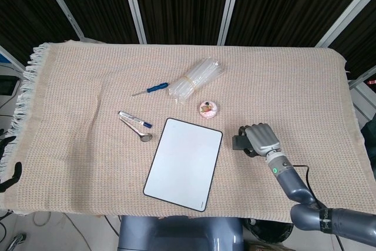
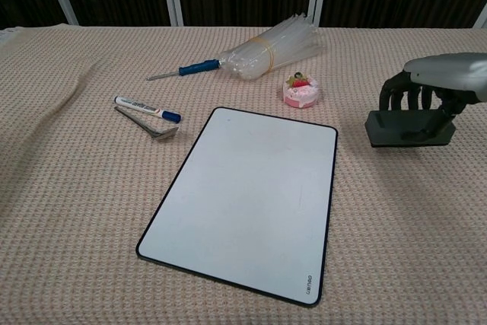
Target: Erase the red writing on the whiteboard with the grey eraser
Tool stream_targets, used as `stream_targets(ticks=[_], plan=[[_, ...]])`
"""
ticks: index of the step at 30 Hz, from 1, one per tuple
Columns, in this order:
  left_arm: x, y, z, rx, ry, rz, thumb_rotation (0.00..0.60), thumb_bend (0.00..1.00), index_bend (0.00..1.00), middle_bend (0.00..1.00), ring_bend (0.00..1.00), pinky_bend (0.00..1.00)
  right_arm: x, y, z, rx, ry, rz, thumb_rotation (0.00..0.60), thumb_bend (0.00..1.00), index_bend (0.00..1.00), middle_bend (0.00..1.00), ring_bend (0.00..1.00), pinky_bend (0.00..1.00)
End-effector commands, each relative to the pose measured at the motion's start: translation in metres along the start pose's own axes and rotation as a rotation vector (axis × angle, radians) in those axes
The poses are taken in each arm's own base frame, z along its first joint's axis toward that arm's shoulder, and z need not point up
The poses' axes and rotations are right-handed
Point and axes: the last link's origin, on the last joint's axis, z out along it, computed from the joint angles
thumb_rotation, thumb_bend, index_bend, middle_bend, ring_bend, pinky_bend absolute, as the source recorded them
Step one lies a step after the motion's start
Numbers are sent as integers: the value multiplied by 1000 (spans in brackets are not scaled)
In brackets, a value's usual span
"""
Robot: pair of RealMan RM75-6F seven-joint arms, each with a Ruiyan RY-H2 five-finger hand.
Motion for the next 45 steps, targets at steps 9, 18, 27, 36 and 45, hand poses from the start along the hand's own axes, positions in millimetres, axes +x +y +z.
stream_targets(ticks=[9,18,27,36,45], plan=[[0,0,0,2,4,-1,600,433,179,18,0,0,-26,20,-9,-9,-50,16,600,231,201,208,250,325],[1,0,0,3,6,-1,600,433,179,18,0,0,-18,25,-16,-6,-55,30,600,99,65,16,87,150],[1,0,1,3,7,0,600,433,179,18,0,0,33,40,-57,-35,164,100,600,99,25,12,80,147],[0,1,1,-3,9,3,600,433,179,18,0,0,28,68,-138,-126,297,3,600,99,10,0,43,142],[1,3,-1,-10,18,-2,600,433,179,18,0,0,0,87,-204,-244,401,6,600,99,0,0,34,141]])
